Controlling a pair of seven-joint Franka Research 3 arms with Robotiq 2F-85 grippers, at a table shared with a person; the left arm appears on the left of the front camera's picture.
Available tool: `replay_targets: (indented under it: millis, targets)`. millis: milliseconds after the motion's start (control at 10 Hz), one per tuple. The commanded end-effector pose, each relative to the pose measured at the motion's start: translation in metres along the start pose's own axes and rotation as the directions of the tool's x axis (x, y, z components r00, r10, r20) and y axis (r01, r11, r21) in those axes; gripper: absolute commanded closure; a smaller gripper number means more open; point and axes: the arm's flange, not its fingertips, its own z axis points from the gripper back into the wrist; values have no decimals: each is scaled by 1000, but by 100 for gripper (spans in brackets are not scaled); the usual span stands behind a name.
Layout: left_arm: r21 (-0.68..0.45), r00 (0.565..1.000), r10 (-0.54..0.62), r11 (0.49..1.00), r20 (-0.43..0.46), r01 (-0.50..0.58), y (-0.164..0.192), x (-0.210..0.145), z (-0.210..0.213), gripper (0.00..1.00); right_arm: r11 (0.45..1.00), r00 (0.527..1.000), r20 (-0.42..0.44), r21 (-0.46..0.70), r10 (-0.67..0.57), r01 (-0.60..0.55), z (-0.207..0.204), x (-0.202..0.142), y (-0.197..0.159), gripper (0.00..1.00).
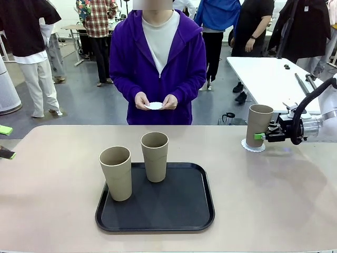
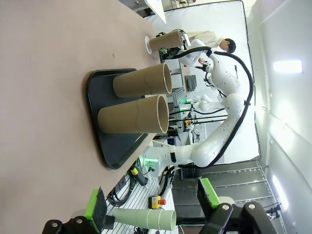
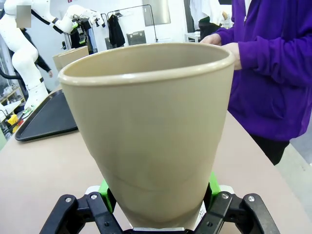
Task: Place coasters on the table and set cups on them.
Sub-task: Pick up one Reusable plastic cup and place it on a coaster set by the human.
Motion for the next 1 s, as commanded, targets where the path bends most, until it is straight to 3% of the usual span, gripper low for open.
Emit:
replay_targets:
  millis: [0,800,900]
  targets:
    - [-11,1000,-4,1000,10,4,-1,0,0,0,1000,999,32,5,6,-6,-1,-1,-8,18]
    - [-11,1000,-4,1000,10,4,-1,0,0,0,1000,1000,17,25,-6,5,-3,-16,-10,18]
    - [-11,1000,-4,1000,10,4,-1,0,0,0,1000,1000,4,27,-10,10,-3,-15,-10,5]
